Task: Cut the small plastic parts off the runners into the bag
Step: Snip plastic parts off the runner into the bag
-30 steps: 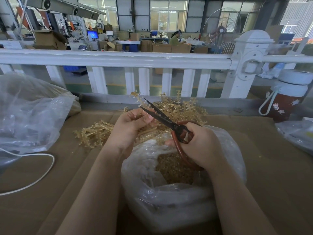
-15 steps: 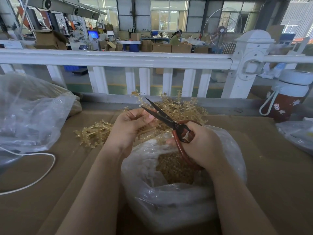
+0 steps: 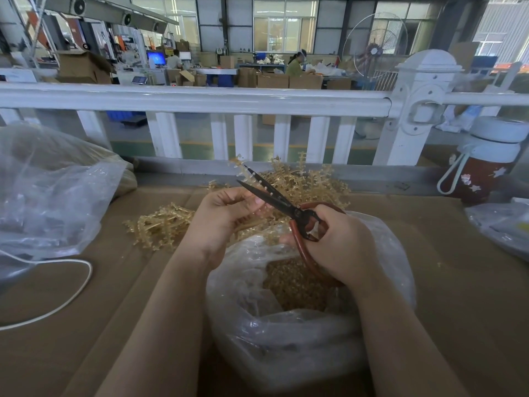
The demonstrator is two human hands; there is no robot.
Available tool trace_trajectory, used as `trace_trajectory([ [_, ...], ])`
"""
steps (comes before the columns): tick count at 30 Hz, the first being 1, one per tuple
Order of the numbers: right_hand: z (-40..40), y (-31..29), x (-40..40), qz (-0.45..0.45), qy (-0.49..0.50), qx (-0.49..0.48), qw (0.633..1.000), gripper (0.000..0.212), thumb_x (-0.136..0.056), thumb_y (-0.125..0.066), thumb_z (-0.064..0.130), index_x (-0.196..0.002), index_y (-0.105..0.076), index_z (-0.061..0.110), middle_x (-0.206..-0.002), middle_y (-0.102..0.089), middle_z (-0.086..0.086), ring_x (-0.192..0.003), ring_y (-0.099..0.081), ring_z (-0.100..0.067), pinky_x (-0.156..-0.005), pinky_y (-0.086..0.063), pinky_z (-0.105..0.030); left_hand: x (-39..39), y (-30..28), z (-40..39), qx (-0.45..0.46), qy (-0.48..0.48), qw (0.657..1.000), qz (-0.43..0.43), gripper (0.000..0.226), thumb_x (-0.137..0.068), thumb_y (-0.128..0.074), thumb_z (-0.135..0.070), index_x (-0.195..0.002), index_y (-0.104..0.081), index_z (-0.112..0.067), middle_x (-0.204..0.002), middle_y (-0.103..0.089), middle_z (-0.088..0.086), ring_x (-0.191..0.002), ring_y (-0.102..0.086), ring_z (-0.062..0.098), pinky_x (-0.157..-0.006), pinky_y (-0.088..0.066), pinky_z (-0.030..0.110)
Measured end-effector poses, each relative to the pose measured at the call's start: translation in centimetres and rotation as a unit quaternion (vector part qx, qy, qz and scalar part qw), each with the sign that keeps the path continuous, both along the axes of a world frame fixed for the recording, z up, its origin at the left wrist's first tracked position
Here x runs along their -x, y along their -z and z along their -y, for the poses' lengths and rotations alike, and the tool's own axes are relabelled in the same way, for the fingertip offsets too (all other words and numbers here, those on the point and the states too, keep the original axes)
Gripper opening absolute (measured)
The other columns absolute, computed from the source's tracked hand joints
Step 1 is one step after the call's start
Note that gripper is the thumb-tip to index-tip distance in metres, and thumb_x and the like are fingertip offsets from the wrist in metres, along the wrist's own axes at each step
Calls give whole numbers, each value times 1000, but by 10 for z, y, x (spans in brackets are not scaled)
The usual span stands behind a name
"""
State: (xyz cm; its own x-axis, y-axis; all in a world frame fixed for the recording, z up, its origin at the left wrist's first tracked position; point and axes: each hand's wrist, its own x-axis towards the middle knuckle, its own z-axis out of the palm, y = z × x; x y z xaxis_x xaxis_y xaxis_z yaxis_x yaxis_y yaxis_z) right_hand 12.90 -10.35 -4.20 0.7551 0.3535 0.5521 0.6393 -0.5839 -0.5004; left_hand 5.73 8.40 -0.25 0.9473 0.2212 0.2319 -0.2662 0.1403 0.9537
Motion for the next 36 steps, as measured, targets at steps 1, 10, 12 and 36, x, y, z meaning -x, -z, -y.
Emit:
trace_trajectory([
  [1, 0, 1, -1, -4, 0, 0, 1000, 86, -58, -32, 104, -90, -67, 33, -73, -63, 22, -68, -57, 5, -58, -45, -11, 0, 0, 0, 3, 3, 1000, -1, 14, -74, -70, -14, -63, -76, -20, -71, -74, -3, -69, -71, 7, -65, -54, 17],
  [10, -1, -1, 1, -8, -5, -20, 1000, 82, -59, -29, 104, -84, -66, 36, -67, -60, 24, -64, -57, 4, -56, -43, -12, 1, 0, 1, 18, 2, 1000, 6, 10, -76, -71, -13, -72, -78, -20, -82, -76, 1, -82, -74, 14, -72, -55, 19],
  [12, 0, -2, 1, -3, -4, -7, 1000, 78, -61, -31, 102, -87, -65, 37, -69, -59, 26, -65, -57, 5, -56, -42, -11, 1, 0, 1, 10, -4, 1000, 3, 8, -75, -71, -14, -72, -78, -18, -82, -76, 2, -81, -73, 14, -71, -55, 20],
  [36, 0, -2, 1, 5, -2, 23, 1000, 66, -63, -39, 99, -88, -56, 40, -75, -60, 23, -71, -56, 6, -57, -40, -11, -2, 4, -8, -80, -69, 994, 15, 16, -84, -71, 0, -82, -78, -14, -88, -76, 8, -82, -71, 14, -70, -53, 18],
])
